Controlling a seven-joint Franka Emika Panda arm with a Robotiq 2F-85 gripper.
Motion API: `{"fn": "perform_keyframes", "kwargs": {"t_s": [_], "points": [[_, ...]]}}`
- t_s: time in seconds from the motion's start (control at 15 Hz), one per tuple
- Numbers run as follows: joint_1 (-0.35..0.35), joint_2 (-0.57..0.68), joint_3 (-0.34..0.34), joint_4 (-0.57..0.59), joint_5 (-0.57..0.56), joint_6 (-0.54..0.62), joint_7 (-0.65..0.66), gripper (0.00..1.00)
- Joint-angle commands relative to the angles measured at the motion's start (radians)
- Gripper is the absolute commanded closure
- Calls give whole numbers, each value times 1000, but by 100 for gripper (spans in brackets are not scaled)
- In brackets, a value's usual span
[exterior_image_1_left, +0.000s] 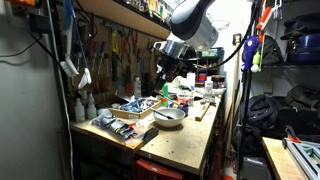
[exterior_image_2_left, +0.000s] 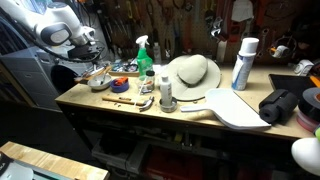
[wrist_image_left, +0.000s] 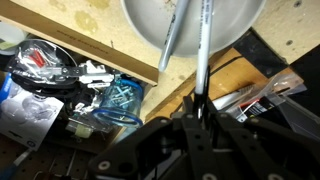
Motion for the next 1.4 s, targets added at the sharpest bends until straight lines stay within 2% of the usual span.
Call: {"fn": "perform_keyframes", "kwargs": {"t_s": [0.0, 0.4, 0.47, 0.6, 0.67, 1.33], "points": [[-2, 26, 11, -25, -51, 19, 41, 63], [-38, 59, -7, -21, -167, 49, 233, 20], [-35, 72, 17, -6, -125, 23, 166, 36], [-48, 71, 9, -5, -148, 35, 204, 22], [-51, 70, 7, -4, -150, 35, 207, 19], [-51, 70, 7, -3, -150, 35, 213, 20]]}}
